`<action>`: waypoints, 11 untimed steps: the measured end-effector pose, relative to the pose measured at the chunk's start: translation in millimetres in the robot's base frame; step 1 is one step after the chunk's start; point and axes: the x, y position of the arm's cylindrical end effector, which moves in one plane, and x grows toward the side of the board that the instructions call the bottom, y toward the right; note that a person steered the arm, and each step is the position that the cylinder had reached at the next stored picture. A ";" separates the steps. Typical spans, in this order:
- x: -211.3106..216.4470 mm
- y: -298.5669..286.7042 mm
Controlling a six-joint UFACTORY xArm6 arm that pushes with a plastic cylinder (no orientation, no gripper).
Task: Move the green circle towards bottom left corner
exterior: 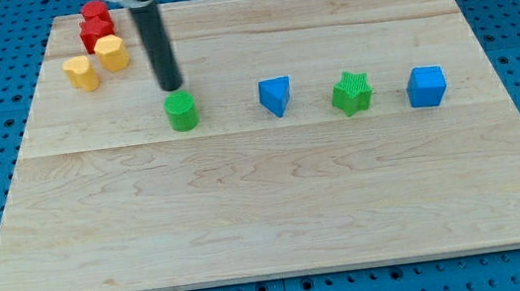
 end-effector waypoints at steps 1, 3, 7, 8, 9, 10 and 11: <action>0.0 8.7; 31.1 -4.0; 120.9 6.9; 178.1 -61.3; 192.2 -31.1; 218.0 -25.4; 216.9 -91.0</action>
